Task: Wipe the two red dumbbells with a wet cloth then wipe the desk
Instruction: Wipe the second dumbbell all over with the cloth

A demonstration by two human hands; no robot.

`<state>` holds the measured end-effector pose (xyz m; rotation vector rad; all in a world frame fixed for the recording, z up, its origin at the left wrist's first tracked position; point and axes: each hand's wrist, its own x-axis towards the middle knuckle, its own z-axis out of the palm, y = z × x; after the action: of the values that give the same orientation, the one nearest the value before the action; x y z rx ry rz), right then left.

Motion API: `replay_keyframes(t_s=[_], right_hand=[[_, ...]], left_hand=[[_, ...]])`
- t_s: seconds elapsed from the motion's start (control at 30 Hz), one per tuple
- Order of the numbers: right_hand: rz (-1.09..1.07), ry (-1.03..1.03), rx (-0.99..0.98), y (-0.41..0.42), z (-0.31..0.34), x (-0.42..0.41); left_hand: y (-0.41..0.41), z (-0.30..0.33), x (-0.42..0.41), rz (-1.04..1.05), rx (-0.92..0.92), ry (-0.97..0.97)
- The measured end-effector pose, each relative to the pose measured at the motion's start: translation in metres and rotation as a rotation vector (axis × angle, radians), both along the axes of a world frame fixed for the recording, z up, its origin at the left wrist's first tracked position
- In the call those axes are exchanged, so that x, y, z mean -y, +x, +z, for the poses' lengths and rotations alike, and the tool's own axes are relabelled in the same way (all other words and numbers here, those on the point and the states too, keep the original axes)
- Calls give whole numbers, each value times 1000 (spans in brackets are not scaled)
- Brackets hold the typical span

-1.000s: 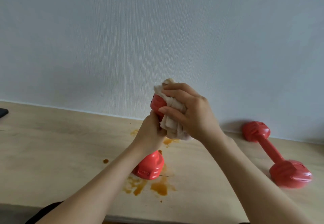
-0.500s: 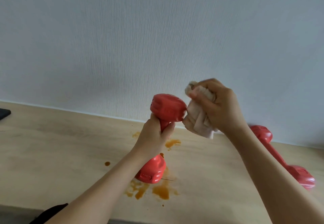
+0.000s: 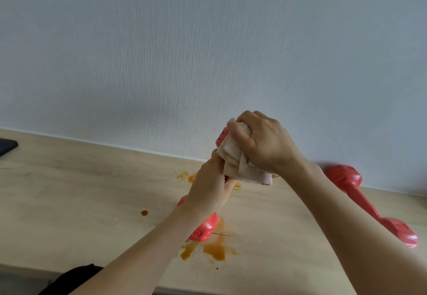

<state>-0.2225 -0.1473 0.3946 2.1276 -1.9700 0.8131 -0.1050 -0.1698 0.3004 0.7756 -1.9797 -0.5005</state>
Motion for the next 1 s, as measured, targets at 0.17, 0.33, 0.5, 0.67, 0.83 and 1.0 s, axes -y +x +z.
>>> replay_keyframes(t_s=[0.17,0.33,0.5,0.67,0.83,1.0], right_hand=[[-133,-64,-162,-3,-1,-5],[-91,59,9,-24,8,-6],[-54,37,542,-57,-11,-18],[300,-33,498,-28,1,-19],[365,367,535,-21,15,-6],[166,370,603,-29,7,-4]], left_hand=[[-6,-1,1,11,12,4],[-6,-2,-1,4,26,34],[0,4,0,-20,-56,158],[-3,3,-7,-55,-11,102],[0,-1,-10,-37,-9,53],[-5,0,-7,-43,21,45]])
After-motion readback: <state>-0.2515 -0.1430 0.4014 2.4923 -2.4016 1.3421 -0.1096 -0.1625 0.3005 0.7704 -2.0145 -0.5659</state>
